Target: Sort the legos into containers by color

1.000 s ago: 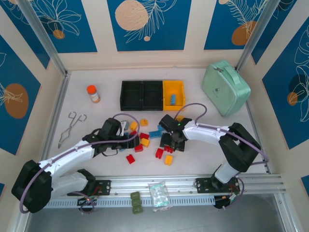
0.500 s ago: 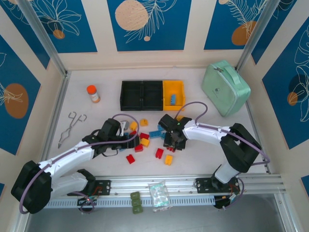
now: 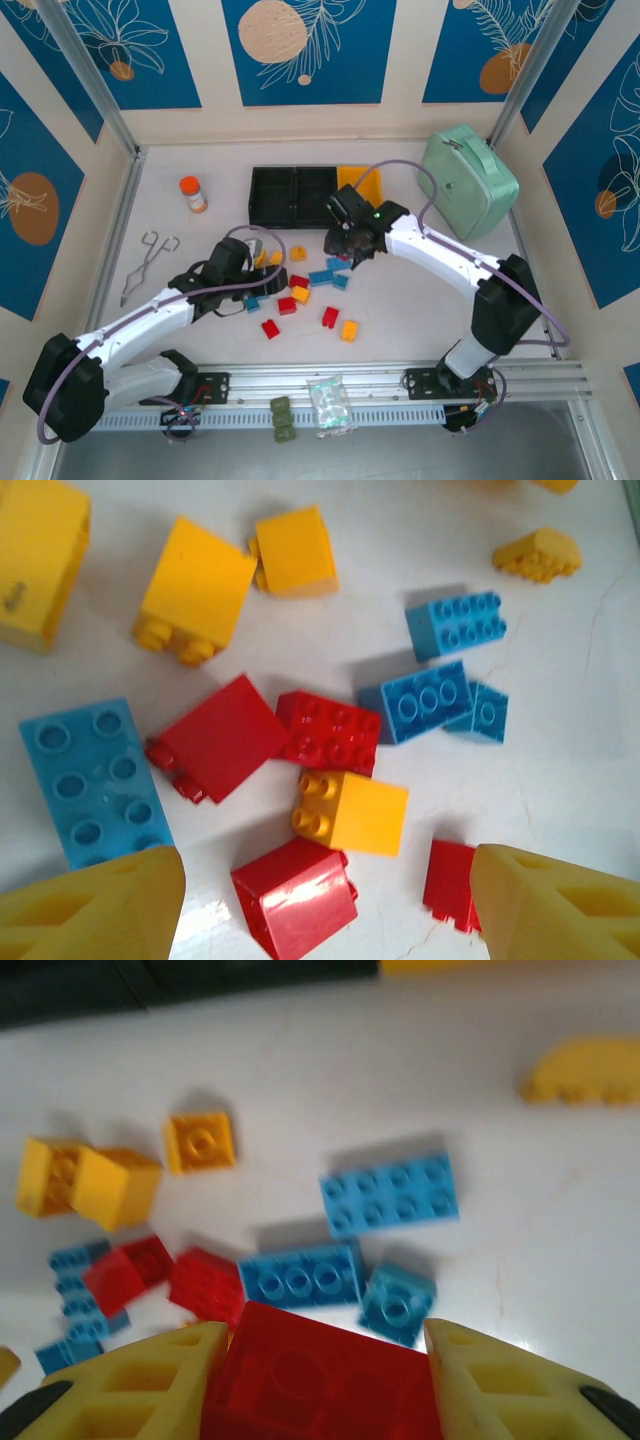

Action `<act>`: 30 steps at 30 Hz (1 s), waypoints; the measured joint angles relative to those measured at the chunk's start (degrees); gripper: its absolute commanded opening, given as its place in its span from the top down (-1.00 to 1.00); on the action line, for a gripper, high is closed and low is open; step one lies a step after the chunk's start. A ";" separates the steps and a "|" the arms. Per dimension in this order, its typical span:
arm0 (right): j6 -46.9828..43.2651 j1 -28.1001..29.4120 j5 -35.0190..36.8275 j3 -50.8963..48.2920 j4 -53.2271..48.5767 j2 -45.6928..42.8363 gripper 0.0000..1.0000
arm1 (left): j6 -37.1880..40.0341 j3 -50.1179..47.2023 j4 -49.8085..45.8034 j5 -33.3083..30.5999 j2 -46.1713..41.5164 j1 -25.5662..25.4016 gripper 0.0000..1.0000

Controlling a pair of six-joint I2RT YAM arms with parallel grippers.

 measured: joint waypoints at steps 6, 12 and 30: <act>-5.01 -2.91 -0.63 12.46 -0.81 9.22 0.29 | -0.28 2.21 -1.49 -2.03 -0.04 0.87 -0.52; -8.48 -5.97 -1.79 26.62 -2.78 20.17 0.28 | -1.51 2.10 -3.32 -2.82 -1.66 1.64 -0.53; -10.84 -8.13 -2.64 57.13 -13.79 45.07 0.23 | -3.43 -1.66 -5.77 -3.45 -6.45 2.78 -0.53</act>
